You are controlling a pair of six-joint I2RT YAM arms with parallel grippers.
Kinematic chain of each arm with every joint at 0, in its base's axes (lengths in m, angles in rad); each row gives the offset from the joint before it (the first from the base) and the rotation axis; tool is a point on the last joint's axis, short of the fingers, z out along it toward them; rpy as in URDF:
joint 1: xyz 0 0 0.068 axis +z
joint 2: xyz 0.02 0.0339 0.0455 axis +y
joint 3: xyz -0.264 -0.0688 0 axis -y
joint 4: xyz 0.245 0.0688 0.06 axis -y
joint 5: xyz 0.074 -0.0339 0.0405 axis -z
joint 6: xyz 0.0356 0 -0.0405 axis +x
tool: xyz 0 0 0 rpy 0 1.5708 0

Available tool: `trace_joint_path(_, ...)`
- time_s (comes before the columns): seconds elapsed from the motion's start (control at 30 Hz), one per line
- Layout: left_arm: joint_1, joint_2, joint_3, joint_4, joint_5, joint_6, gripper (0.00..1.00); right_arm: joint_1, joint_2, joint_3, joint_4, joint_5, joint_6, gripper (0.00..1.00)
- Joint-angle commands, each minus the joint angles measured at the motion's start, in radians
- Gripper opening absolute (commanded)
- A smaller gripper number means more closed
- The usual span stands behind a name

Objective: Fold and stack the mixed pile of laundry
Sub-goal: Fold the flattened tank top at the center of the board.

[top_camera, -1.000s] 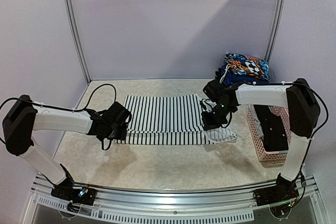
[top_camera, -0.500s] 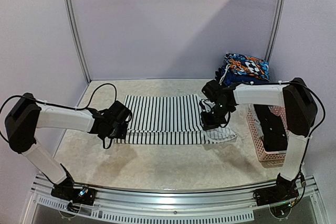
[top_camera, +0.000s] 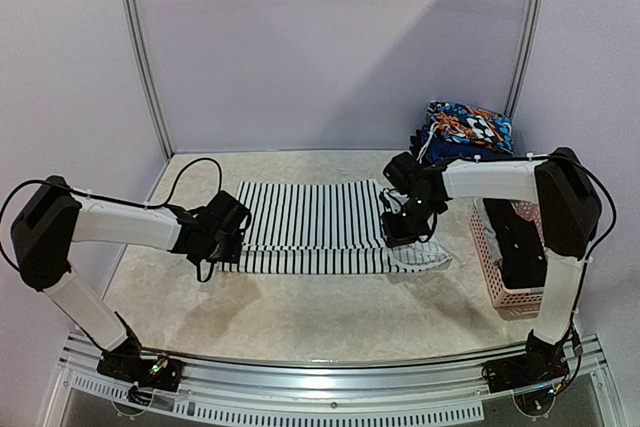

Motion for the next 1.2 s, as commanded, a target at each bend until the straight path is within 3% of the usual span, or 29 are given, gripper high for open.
trace_joint_path(0.0, 0.019, 0.026, 0.01, 0.016, -0.028, 0.008, 0.0, -0.011, 0.029, 0.026, 0.001, 0.035, -0.007, 0.0)
trace_joint_path(0.33, 0.022, 0.077, 0.009, 0.046, -0.054, 0.002, 0.0, -0.011, 0.071, 0.034, -0.001, 0.057, -0.001, 0.01)
trace_joint_path(0.57, 0.024, 0.134, 0.027, 0.086, -0.073, 0.002, 0.04, -0.014, 0.114, 0.074, -0.009, 0.078, 0.002, 0.21)
trace_joint_path(0.67, 0.026, 0.144, 0.046, 0.089, -0.088, -0.003, 0.12, -0.028, 0.132, 0.1, -0.002, 0.071, 0.001, 0.24)
trace_joint_path(0.8, 0.037, 0.13, 0.074, 0.08, -0.124, -0.003, 0.41, -0.046, 0.13, 0.133, -0.006, 0.078, 0.006, 0.31)
trace_joint_path(0.9, 0.045, 0.087, 0.08, 0.062, -0.155, -0.006, 0.55, -0.051, 0.102, 0.152, -0.018, 0.135, 0.001, 0.44)
trace_joint_path(1.0, 0.044, 0.029, 0.065, 0.066, -0.154, 0.017, 0.6, -0.052, 0.059, 0.14, -0.012, 0.146, -0.002, 0.57)
trace_joint_path(1.17, 0.025, -0.037, 0.021, 0.071, -0.11, 0.058, 0.6, -0.049, -0.04, 0.035, 0.054, 0.123, 0.012, 0.63)
